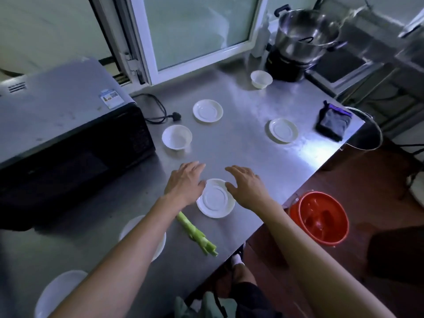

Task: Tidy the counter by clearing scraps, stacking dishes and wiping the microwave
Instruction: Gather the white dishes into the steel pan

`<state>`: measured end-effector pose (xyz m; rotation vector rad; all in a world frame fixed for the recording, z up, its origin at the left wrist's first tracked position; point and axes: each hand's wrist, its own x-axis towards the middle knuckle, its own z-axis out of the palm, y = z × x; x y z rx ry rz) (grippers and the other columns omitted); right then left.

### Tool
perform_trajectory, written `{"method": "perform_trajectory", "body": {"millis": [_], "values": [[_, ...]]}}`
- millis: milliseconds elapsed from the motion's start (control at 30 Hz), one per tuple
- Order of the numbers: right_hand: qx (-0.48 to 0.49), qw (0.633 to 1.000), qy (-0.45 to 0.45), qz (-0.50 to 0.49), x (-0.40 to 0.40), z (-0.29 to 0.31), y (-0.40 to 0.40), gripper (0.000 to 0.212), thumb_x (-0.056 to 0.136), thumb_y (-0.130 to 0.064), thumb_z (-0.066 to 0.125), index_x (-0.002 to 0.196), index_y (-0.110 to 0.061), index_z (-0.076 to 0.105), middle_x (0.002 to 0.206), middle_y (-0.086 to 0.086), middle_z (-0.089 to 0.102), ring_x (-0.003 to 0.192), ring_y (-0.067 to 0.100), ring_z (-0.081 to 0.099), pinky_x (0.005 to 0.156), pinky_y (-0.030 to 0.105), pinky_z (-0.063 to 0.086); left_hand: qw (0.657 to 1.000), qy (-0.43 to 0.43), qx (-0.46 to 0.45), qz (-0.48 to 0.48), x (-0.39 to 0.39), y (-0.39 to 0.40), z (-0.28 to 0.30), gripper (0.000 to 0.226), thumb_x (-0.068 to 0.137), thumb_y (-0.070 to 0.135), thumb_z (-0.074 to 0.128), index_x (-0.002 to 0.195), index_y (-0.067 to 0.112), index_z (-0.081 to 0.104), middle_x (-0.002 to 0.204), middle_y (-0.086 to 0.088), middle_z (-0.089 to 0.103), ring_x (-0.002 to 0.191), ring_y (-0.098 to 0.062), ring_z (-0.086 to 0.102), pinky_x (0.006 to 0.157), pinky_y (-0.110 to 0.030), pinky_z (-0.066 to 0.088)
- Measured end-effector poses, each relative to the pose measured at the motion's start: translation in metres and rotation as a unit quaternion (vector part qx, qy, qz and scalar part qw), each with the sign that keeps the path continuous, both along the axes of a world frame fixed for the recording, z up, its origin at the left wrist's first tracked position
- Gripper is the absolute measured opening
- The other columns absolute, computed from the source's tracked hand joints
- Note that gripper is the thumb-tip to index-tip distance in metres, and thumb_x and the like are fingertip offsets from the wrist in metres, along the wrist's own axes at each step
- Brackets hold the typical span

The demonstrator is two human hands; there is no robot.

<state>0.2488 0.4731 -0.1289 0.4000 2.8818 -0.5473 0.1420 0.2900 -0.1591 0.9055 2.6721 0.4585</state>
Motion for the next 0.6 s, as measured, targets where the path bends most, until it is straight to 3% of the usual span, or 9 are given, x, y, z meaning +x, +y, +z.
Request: {"method": "perform_trajectory", "body": {"millis": [167,367,600], "values": [[-0.029,0.998,-0.016,0.061,-0.062,-0.026,0.021,0.052,0.099,-0.039,0.053,0.148,-0.026,0.041,0.153,-0.004,0.043,0.142,0.022,0.035,0.11,0.044,0.032,0.999,0.011,-0.032,0.041,-0.046,0.018,-0.012,0.059,0.094,0.037,0.054,0.148,0.02,0.038,0.156,-0.003,0.032,0.143,-0.025,0.02,0.111,-0.051,0.033],[-0.06,0.988,-0.041,0.139,-0.134,-0.055,0.061,0.051,0.098,-0.037,0.054,0.147,-0.025,0.043,0.151,-0.003,0.045,0.139,0.023,0.038,0.108,0.044,0.036,0.99,0.01,-0.078,0.12,-0.104,0.05,-0.018,0.053,0.095,0.038,0.052,0.142,0.02,0.037,0.148,-0.003,0.033,0.137,-0.029,0.026,0.1,-0.052,0.042],[-0.106,0.973,-0.062,0.195,-0.192,-0.082,0.083,0.047,0.098,-0.032,0.052,0.144,-0.023,0.046,0.148,-0.003,0.048,0.137,0.025,0.041,0.106,0.045,0.039,0.968,-0.033,-0.135,0.21,-0.149,0.076,-0.04,0.066,0.095,0.042,0.05,0.15,0.028,0.018,0.163,-0.003,0.006,0.149,-0.031,0.002,0.109,-0.061,0.032]]}}
